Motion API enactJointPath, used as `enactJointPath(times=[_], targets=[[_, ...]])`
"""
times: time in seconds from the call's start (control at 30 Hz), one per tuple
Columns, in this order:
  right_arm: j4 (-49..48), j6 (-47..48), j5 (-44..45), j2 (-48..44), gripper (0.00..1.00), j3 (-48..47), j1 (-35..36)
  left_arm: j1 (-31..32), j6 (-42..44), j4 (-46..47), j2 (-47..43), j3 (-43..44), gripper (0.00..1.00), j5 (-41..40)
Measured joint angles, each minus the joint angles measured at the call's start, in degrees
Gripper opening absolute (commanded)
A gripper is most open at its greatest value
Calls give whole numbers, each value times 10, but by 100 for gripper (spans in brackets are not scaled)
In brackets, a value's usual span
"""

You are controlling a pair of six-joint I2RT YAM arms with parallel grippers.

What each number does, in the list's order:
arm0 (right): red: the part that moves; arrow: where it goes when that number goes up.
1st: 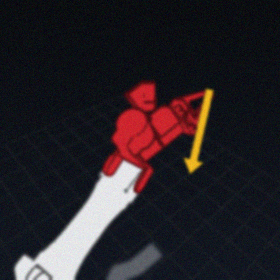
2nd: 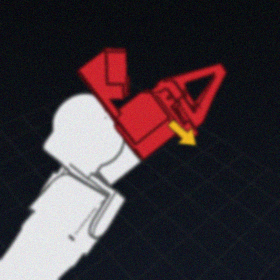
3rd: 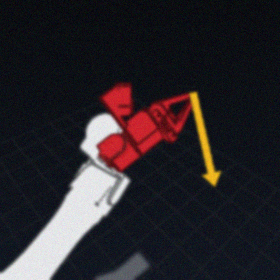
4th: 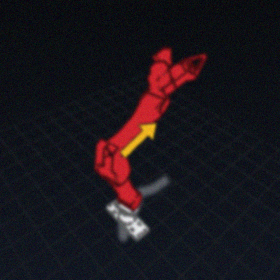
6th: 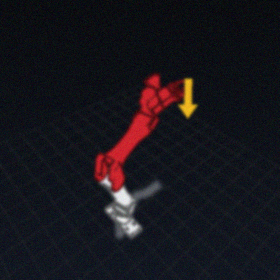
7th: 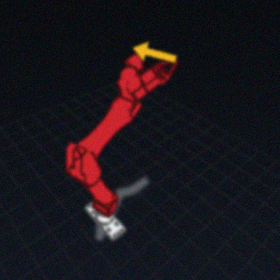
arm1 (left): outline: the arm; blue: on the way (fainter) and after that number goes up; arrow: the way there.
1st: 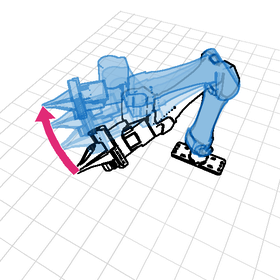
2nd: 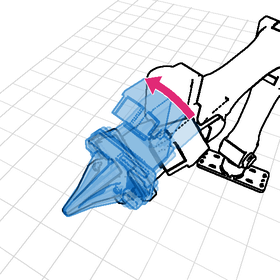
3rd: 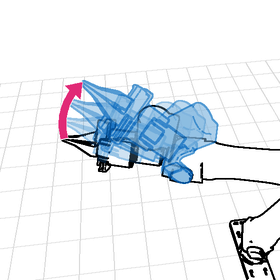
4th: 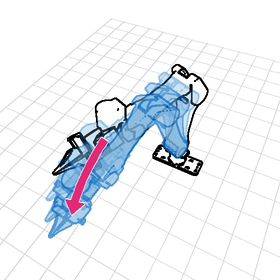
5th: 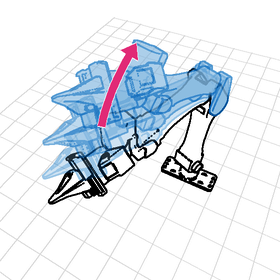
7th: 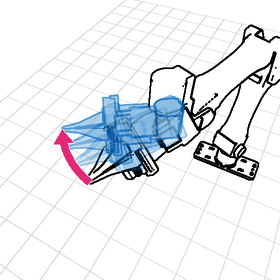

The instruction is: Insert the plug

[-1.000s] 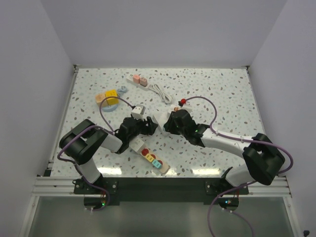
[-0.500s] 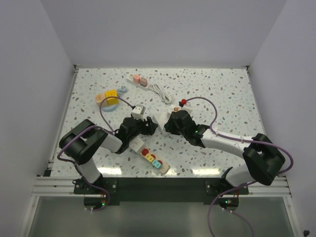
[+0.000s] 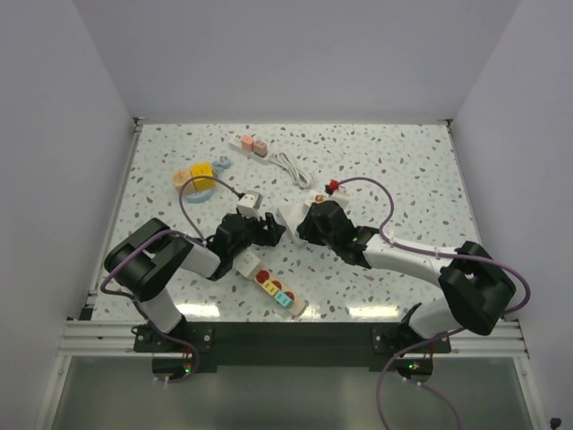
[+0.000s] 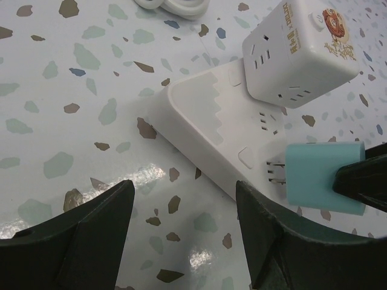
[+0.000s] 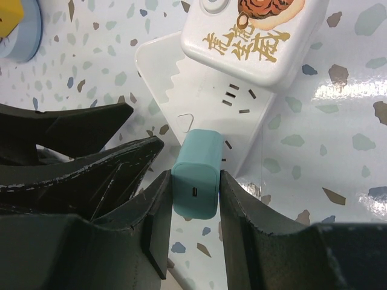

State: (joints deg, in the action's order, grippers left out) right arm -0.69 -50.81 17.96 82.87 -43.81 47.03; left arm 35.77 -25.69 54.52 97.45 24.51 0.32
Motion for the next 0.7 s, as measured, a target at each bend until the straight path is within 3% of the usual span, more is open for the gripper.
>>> enactJointPath(times=[0.7], targets=[[106, -84, 122, 75, 0, -108, 27, 0, 0, -16, -19, -11, 73, 9]])
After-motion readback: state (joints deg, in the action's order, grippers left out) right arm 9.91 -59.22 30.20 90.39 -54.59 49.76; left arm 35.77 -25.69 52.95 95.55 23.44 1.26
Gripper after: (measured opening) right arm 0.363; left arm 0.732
